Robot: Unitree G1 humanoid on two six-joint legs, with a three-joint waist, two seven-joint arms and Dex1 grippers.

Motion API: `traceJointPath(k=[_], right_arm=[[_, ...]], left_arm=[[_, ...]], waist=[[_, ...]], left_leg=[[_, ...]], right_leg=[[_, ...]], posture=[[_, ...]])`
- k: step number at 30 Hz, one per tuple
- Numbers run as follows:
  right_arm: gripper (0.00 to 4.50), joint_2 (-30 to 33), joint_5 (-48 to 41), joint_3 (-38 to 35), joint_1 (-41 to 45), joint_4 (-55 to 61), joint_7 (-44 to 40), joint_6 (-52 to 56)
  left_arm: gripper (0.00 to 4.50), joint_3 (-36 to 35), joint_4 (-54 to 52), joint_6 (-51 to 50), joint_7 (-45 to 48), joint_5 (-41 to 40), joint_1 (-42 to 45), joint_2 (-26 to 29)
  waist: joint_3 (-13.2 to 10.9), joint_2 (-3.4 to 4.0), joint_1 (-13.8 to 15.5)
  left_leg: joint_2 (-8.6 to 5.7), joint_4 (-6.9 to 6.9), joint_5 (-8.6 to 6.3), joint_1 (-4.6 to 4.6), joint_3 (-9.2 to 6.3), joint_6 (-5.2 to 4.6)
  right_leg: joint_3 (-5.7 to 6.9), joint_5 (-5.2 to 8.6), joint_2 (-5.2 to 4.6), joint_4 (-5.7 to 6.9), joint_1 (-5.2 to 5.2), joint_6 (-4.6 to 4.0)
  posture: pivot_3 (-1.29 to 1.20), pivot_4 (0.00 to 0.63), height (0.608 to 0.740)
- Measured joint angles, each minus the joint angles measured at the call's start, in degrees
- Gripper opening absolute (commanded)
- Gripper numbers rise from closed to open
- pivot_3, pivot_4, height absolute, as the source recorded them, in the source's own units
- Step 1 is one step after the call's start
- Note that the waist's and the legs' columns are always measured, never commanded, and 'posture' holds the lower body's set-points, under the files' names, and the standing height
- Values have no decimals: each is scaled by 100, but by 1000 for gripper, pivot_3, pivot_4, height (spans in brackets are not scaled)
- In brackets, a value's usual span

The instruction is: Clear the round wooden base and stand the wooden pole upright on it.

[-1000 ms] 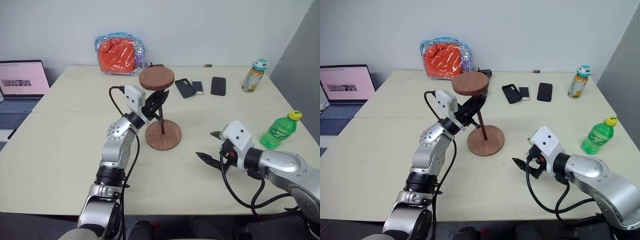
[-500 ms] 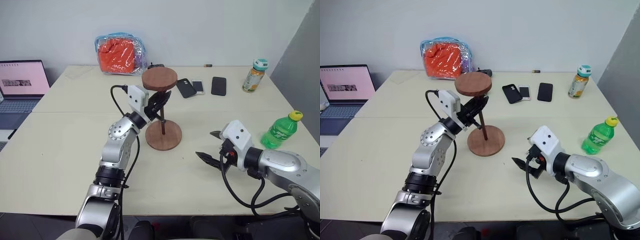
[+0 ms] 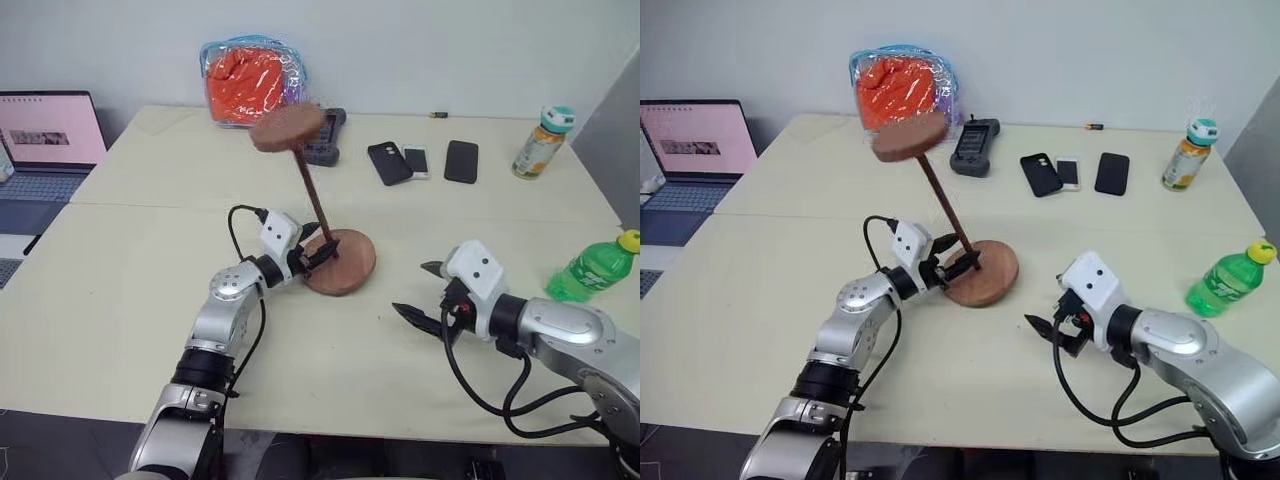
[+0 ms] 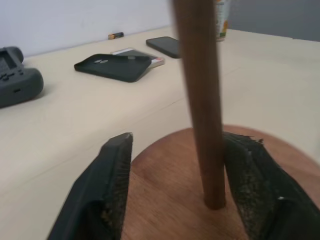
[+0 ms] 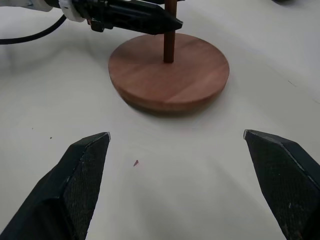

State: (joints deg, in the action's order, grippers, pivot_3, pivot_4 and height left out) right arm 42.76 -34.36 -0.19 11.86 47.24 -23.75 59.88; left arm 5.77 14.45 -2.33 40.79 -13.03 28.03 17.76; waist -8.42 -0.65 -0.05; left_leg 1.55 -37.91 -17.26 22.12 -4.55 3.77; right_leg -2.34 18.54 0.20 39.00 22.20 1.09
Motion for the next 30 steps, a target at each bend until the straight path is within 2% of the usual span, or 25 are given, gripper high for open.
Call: traceJointPath(k=[10,21,22,24,25,27,30], right_arm=[[4500,15,3,-14,-18,0,-18,-55],[4500,20,132,-14,-20,-19,-125,-129],[4500,72,161,-26,-54,-25,-179,-184],[4500,165,166,-59,-122,-34,-239,-207],[4500,251,172,-118,-184,-77,-328,-256],[4500,440,183,-292,-252,-180,-498,-380],[4500,648,251,-556,-307,-339,-795,-723]], left_arm=[[3452,69,-101,61,309,70,13,67],[3452,61,-158,52,828,162,192,572],[3452,79,-302,-204,1071,153,232,906],[3452,63,-361,-336,1259,156,304,1235],[3452,48,-468,-405,1493,174,356,1662],[3452,-62,-608,-520,1755,178,391,2154],[3452,-237,-712,-624,1891,174,398,2569]], waist=[[-3,-1,-10],[-4,-1,-11],[-13,-5,-18],[-26,-7,-27],[-31,-6,-30],[-44,2,-46],[-50,0,-46]], left_leg=[[-16,-4,-12,-12,-1,-24],[-12,-5,-12,-12,-1,-24],[-11,-5,-12,-13,-2,-24],[-8,-4,-12,-14,-4,-24],[-7,-4,-12,-14,-4,-24],[-7,-3,-12,-17,3,-24],[-7,-4,-12,-18,4,-25]], right_leg=[[0,-10,17,6,-10,17],[1,-11,20,9,-10,16],[2,-11,22,12,-9,16],[4,-11,26,13,-8,16],[5,-11,26,13,-8,16],[4,-10,26,12,-7,16],[3,-10,24,11,-8,16]], posture=[[0,150,740],[0,150,740],[0,150,740],[0,150,740],[0,150,740],[0,150,740],[0,150,740]])
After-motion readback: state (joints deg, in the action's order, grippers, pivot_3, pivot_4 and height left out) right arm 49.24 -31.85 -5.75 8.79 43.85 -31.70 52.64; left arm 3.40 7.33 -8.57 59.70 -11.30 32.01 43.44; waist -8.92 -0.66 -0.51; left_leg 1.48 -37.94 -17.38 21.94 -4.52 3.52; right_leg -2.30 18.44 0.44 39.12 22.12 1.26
